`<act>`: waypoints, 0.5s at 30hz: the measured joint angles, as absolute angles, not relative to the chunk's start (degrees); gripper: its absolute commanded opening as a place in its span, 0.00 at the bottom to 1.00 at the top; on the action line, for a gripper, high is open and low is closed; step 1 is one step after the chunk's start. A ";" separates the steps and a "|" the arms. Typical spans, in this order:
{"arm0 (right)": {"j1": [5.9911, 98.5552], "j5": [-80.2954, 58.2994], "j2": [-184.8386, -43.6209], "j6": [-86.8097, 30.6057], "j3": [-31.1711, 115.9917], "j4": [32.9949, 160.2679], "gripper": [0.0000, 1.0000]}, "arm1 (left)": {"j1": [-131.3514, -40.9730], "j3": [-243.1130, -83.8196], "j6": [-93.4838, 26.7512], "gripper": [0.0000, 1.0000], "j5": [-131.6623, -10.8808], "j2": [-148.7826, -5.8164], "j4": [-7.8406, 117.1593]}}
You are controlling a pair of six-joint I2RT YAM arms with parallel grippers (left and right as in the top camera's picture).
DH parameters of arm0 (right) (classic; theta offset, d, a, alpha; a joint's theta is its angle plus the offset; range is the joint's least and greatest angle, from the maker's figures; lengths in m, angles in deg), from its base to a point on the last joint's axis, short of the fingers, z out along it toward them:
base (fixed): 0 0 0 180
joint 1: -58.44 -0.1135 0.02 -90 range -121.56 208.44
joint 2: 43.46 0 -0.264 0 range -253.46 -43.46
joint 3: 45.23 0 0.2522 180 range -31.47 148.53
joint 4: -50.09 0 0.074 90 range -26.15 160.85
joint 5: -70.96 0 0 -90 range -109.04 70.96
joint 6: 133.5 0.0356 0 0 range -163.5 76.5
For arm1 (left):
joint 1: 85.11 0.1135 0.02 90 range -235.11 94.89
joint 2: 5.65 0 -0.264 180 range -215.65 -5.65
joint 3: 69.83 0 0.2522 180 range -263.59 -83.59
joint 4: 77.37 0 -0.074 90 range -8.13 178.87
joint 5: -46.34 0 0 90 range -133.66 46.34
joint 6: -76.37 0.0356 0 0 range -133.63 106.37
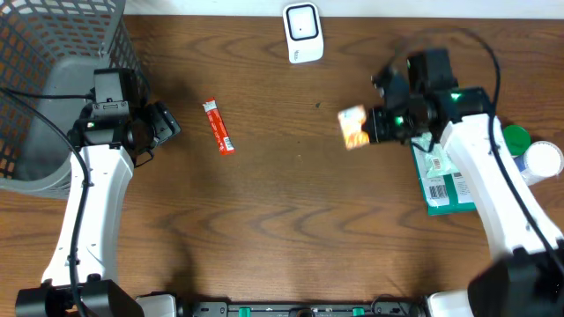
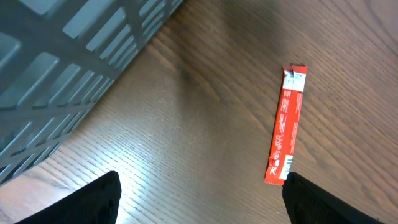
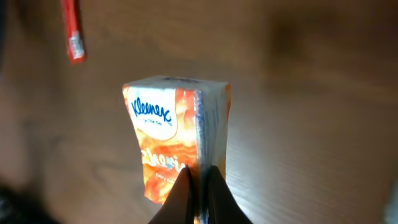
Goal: Scan the item barcode
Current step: 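Raise the orange tissue pack up to the scanner with the right gripper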
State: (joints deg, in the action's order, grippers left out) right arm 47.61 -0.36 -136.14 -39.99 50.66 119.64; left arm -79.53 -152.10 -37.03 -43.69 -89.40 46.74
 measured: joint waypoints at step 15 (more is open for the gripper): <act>36.28 -38.72 -158.61 -30.79 118.02 148.99 0.01 | -79.53 -152.10 -37.03 0.84 -43.67 -89.40 46.76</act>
State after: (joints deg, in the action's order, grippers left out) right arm 36.28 -38.72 -158.61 -30.79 118.02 148.99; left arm -79.53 -152.10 -37.03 -43.67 -89.40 46.76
